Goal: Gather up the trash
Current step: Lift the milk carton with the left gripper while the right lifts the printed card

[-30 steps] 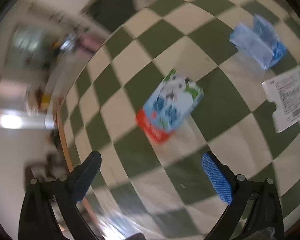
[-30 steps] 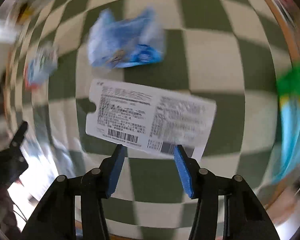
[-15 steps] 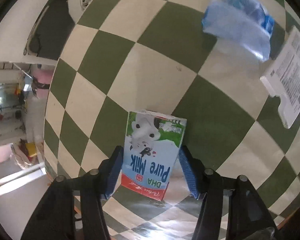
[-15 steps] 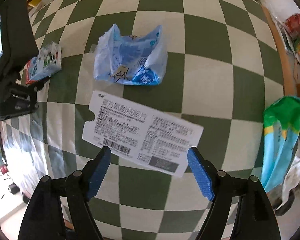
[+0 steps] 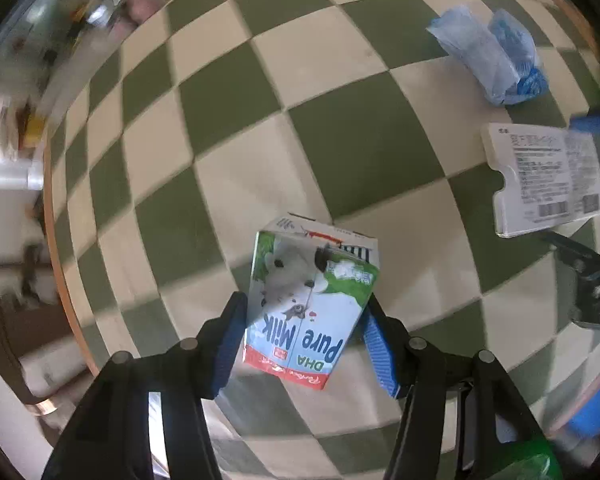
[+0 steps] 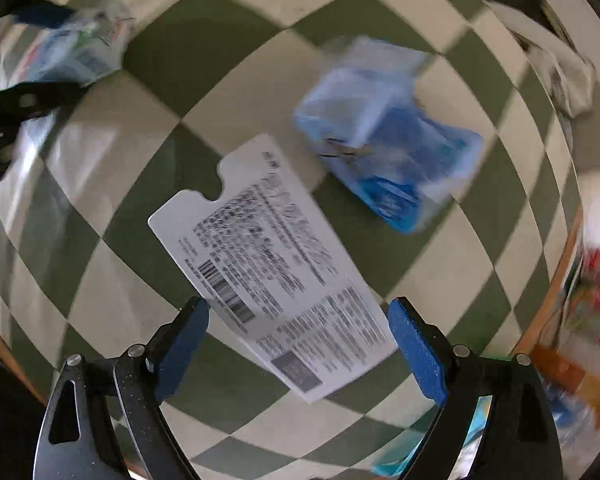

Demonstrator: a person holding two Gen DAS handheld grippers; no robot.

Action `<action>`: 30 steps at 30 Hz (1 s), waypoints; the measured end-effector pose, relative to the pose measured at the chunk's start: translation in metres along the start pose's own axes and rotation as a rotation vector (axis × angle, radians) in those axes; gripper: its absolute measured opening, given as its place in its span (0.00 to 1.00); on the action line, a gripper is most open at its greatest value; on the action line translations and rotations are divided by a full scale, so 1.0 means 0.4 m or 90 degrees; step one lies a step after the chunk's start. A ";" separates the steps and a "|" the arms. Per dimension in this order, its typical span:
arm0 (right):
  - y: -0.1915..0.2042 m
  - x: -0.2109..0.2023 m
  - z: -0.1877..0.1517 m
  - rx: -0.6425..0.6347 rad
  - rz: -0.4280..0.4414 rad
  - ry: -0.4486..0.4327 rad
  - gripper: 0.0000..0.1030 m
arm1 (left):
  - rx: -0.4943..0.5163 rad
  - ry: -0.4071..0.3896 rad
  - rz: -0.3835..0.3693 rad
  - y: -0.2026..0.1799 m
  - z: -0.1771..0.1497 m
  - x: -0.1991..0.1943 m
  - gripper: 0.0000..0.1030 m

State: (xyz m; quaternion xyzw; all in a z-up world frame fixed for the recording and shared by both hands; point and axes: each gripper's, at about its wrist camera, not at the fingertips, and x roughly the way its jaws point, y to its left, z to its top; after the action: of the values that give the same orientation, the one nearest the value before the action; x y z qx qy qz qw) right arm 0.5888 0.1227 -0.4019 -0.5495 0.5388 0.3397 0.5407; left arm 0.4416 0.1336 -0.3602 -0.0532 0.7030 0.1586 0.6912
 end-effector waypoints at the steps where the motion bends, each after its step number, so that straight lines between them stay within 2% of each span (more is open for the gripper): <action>1: -0.003 -0.006 0.001 0.007 0.008 -0.006 0.86 | -0.030 0.002 -0.023 0.006 -0.014 -0.005 0.52; 2: -0.012 -0.009 0.004 0.021 0.028 -0.001 0.82 | -0.061 0.005 -0.043 0.009 -0.030 -0.009 0.52; 5: -0.025 -0.027 -0.002 0.080 0.057 -0.005 0.70 | -0.111 0.010 -0.065 0.010 -0.065 -0.016 0.52; 7: -0.059 -0.033 -0.010 0.167 0.104 0.005 0.60 | -0.135 0.012 -0.082 0.016 -0.079 -0.021 0.52; 9: -0.107 -0.038 -0.026 0.264 0.205 0.012 0.59 | -0.153 0.012 -0.090 0.020 -0.094 -0.028 0.52; 11: -0.150 -0.032 -0.035 0.362 0.361 0.020 0.59 | -0.164 0.017 -0.101 0.026 -0.104 -0.027 0.52; 12: -0.158 -0.036 -0.033 0.373 0.394 0.014 0.66 | -0.170 0.020 -0.105 0.026 -0.110 -0.023 0.52; 13: -0.169 -0.053 -0.026 0.361 0.397 -0.012 0.78 | -0.171 0.025 -0.104 0.029 -0.113 -0.017 0.52; 14: -0.175 -0.071 -0.020 0.344 0.363 -0.033 0.84 | -0.172 0.029 -0.100 0.022 -0.116 -0.011 0.52; 15: -0.170 -0.093 0.000 0.323 0.303 -0.049 0.90 | -0.172 0.033 -0.098 0.015 -0.111 -0.005 0.52; 17: -0.157 -0.115 0.017 0.243 0.188 -0.064 0.90 | -0.168 0.040 -0.091 -0.011 -0.108 0.005 0.53; 21: -0.126 -0.070 0.049 0.096 0.099 -0.011 0.93 | -0.158 0.038 -0.050 -0.039 -0.072 0.020 0.53; 24: -0.087 -0.032 0.068 -0.018 0.021 0.024 0.98 | -0.158 0.036 -0.019 -0.090 -0.068 0.015 0.53; 26: -0.076 -0.024 0.077 -0.041 0.010 0.024 1.00 | -0.157 0.035 -0.008 -0.117 -0.063 0.016 0.53; 28: -0.063 -0.015 0.082 -0.002 0.048 0.042 0.96 | -0.160 0.034 -0.009 -0.124 -0.054 0.015 0.53; 30: -0.127 -0.002 0.064 0.065 0.102 0.050 0.92 | -0.165 0.044 -0.016 -0.120 -0.049 0.015 0.53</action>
State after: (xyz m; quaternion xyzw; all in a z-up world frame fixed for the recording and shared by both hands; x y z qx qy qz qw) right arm 0.6425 0.1391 -0.3943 -0.4894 0.6185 0.3320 0.5175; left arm 0.4368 0.0835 -0.3735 -0.1564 0.6991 0.2376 0.6560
